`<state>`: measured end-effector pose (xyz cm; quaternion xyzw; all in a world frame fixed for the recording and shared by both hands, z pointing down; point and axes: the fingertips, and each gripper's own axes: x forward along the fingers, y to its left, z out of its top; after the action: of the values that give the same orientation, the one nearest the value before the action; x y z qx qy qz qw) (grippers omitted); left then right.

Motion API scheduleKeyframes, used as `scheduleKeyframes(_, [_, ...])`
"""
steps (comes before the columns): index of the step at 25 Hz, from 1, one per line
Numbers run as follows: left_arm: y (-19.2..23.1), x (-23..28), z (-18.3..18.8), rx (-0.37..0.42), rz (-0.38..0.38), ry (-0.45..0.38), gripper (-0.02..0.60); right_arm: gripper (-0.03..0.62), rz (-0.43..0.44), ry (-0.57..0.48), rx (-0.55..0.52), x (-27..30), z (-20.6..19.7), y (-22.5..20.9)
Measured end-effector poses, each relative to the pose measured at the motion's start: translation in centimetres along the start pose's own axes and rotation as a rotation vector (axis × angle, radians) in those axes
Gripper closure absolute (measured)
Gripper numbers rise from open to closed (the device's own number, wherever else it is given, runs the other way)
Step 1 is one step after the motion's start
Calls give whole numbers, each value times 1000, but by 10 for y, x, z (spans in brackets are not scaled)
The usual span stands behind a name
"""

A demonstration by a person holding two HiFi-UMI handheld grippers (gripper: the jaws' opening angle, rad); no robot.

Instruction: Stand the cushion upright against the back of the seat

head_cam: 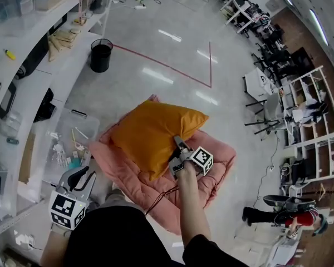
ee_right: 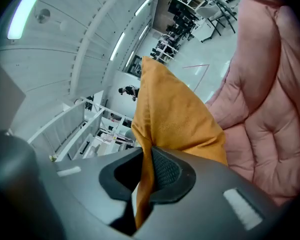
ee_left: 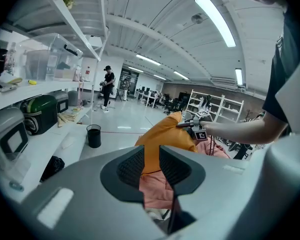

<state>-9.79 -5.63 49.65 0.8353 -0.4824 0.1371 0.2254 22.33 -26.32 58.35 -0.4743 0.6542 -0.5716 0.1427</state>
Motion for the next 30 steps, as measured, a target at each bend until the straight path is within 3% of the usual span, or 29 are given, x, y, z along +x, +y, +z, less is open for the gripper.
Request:
scheduleKeyframes(10, [-25,19,-4,26,-50,29,471,560,-91,19,4,-39,-20,-63])
scheduleKeyframes(19, [-54,39,-6,60,-123,55,472,560,-143,-23,113,-93,-35,-117])
scheduleKeyframes(30, [-82,59,-5,83,-185,77,471,560,-263,-61,126,-148,-21,-170])
